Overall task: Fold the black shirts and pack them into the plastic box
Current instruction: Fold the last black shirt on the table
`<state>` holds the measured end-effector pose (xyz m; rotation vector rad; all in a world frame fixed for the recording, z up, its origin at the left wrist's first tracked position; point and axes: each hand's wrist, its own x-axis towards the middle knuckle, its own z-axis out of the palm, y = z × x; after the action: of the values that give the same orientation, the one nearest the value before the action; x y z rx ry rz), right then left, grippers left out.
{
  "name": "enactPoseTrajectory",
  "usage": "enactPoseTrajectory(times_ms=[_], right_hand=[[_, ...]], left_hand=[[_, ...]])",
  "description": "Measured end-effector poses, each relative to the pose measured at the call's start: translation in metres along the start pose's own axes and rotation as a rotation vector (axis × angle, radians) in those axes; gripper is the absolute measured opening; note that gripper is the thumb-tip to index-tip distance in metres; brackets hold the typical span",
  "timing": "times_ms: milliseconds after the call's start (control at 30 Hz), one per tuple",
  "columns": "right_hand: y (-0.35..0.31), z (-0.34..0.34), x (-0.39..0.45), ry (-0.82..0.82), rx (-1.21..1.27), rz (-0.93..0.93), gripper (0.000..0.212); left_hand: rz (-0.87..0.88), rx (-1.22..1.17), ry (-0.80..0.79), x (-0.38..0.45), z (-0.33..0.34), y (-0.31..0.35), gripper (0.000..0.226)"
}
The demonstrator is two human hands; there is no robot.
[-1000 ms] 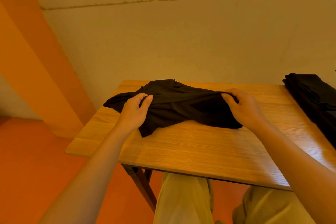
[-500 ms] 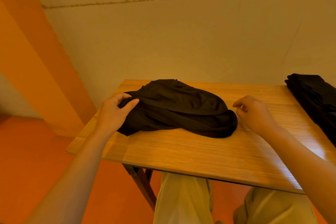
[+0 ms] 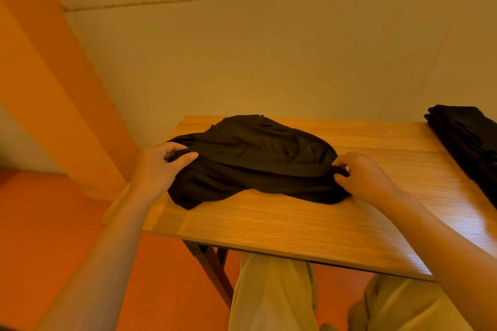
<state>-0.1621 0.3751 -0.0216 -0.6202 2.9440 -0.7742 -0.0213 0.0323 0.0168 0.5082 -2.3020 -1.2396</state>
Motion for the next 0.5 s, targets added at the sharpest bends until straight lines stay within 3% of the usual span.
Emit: enactPoseTrajectory(times_ms=[200,500], right_hand=[[0.022,-0.029,0.002,0.199,0.122,0.193,0.018],[0.009,-0.028,-0.001,0.12,0.578,0.26,0.013]], left_hand=[[-0.085,0.218,-0.023,-0.001,-0.017,-0.023,0.009],[-0.19,0.229,0.065,-0.004,-0.011,-0.017,0.023]])
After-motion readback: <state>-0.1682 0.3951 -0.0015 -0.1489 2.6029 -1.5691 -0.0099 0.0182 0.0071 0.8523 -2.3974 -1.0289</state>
